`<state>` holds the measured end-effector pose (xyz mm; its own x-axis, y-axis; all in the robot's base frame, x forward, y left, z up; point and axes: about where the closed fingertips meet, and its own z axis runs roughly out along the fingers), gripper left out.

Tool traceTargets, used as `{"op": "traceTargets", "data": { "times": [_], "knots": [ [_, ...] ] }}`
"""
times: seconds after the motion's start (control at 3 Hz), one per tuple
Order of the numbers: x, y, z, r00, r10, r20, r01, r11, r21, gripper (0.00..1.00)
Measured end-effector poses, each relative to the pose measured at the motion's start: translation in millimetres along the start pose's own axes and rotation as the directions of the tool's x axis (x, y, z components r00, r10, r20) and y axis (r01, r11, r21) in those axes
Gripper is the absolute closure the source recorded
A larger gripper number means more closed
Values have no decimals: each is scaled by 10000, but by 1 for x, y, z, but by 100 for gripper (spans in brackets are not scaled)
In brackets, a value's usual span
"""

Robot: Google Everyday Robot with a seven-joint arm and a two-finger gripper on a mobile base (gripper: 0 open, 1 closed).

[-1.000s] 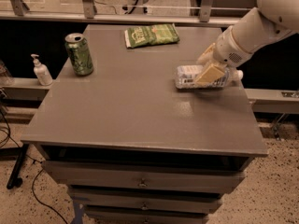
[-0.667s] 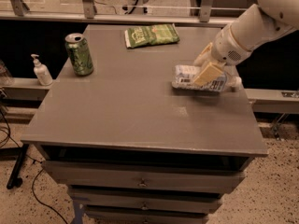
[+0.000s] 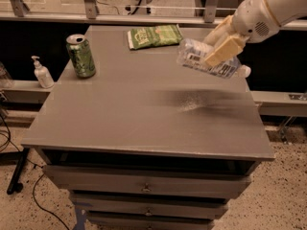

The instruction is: Pick blue plastic bottle

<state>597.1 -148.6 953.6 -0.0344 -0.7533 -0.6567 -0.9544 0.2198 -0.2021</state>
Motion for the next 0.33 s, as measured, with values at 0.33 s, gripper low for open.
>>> {"op": "traceTargets", "data": {
  "times": [0.33],
  "knots": [
    [-13,-3,-11,9994,-82,324,78,9999,133,100]
  ]
}}
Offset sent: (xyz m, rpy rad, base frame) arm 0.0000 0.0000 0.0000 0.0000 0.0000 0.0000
